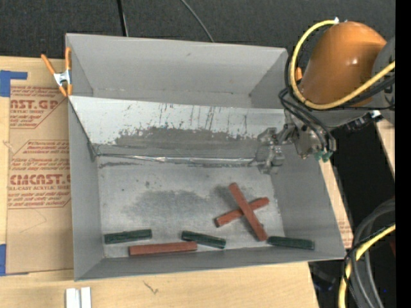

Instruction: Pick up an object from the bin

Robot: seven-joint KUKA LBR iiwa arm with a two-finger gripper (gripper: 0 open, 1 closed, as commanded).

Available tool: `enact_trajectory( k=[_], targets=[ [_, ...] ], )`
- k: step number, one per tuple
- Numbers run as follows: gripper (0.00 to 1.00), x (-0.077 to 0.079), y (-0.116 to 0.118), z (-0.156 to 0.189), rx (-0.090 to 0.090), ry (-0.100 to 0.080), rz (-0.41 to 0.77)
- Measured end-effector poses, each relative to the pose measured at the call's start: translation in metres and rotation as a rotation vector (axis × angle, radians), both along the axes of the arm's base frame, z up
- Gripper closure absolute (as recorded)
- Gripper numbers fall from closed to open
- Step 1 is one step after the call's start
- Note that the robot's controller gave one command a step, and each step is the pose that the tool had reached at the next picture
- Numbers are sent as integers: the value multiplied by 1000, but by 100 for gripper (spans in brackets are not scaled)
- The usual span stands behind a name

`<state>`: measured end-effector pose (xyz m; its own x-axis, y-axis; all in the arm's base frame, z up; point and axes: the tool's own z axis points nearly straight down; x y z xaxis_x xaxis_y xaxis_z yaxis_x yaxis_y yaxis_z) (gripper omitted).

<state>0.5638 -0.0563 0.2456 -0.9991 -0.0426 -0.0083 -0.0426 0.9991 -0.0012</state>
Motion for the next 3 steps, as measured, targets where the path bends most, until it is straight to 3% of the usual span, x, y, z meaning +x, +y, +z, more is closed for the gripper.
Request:
enact_trajectory(
  k=[1, 2, 3],
  targets=[
    [100, -1, 0, -2, 1, 5, 0],
    [0, -41, 14, -80, 2, 13, 143],
    [0, -40, 14, -78, 1, 7, 141]
  ],
)
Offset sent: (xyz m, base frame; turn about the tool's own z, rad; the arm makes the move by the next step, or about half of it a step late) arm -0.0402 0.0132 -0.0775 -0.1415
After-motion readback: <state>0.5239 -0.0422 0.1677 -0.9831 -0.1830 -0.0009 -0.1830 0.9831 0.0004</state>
